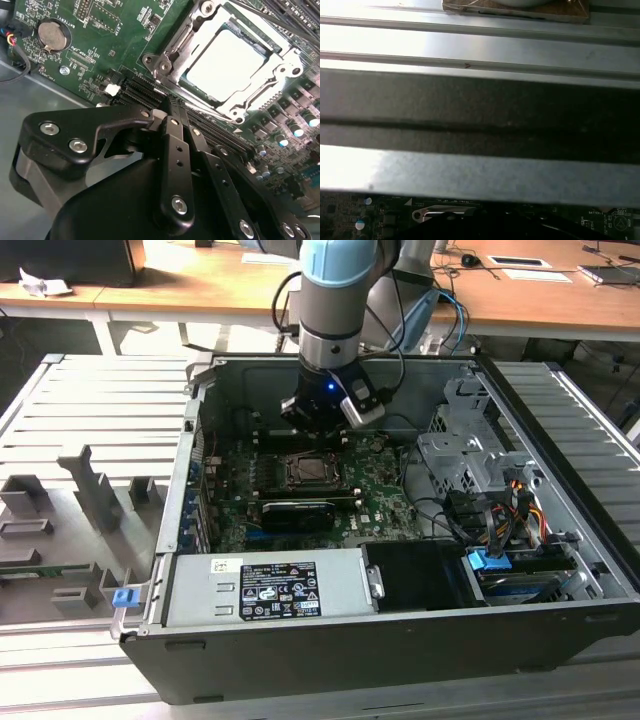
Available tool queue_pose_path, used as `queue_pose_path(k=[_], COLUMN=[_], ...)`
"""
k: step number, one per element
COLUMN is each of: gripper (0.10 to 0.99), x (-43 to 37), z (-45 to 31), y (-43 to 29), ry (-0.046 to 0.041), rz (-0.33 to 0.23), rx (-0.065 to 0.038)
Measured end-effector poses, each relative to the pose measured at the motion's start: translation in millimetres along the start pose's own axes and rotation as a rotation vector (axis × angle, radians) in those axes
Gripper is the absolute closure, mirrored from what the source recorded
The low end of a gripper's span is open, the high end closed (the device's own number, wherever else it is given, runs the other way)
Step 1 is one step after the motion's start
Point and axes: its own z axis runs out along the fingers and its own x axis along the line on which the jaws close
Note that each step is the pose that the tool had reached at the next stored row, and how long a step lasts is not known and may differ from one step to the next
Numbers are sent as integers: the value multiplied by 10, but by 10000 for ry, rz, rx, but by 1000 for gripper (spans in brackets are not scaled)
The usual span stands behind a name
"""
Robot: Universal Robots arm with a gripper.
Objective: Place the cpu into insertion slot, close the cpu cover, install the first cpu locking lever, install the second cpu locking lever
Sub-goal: 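Install the first cpu locking lever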
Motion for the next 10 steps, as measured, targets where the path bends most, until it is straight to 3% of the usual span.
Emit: queue_pose_path(k=[5, 10], gripper=[980, 980], x=[-2, -1], z=[22, 53], y=[-3, -7], ry=[0, 10], rz=[0, -3], rx=[13, 135])
